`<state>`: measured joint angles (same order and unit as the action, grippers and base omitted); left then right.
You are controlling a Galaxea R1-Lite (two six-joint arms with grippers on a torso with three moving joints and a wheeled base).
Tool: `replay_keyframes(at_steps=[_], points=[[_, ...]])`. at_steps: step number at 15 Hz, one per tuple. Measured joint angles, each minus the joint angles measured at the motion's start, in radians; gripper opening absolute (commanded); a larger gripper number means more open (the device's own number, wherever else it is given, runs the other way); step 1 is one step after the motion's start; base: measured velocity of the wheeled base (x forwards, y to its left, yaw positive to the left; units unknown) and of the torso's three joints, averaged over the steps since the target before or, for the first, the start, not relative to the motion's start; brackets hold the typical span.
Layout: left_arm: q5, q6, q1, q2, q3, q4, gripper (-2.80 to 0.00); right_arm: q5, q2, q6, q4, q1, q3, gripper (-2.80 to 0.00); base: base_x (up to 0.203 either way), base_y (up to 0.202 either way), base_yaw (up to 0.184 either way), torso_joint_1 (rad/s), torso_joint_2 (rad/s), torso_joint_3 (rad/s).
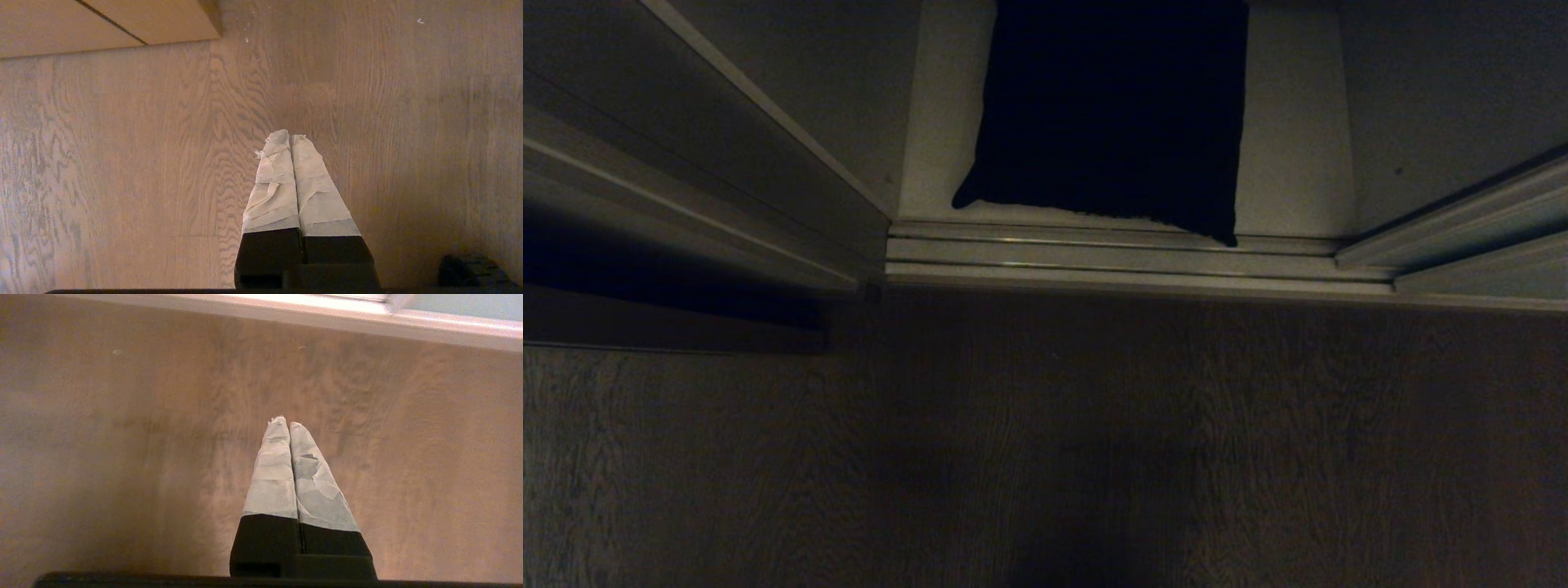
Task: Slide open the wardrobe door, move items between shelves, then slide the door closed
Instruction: Close the door
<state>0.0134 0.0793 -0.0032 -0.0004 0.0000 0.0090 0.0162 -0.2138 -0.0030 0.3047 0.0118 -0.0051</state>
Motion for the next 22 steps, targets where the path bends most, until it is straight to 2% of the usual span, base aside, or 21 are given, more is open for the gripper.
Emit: replay_keyframes(at_steps=[3,6,7,22], points=[[-0.001,-0.001,0.0,0.0,0.0,0.0,-2.8,-0.017,0.101,-0.017,-0.09,-0.017,0.004,-2.8,0.0,0.0,0.0,0.0,0.0,0.0],[-0.001,0.0,0.0,0.0,0.0,0.0,-2.8,-0.018,0.178,-0.016,-0.28,-0.019,0.004,-2.8,0.0,0.0,0.0,0.0,0.0,0.0],[0.0,0.0,0.0,0.0,0.0,0.0,-2.8,-0.017,0.19,-0.027,-0.297,-0.019,0.005,-2.8,0.0,0.0,0.0,0.0,0.0,0.0],[0.0,0.001,0.0,0.001,0.0,0.001,-2.8,-0.014,0.215,-0.016,-0.303,-0.019,0.005,-2.8,0.0,0.0,0.0,0.0,0.0,0.0]])
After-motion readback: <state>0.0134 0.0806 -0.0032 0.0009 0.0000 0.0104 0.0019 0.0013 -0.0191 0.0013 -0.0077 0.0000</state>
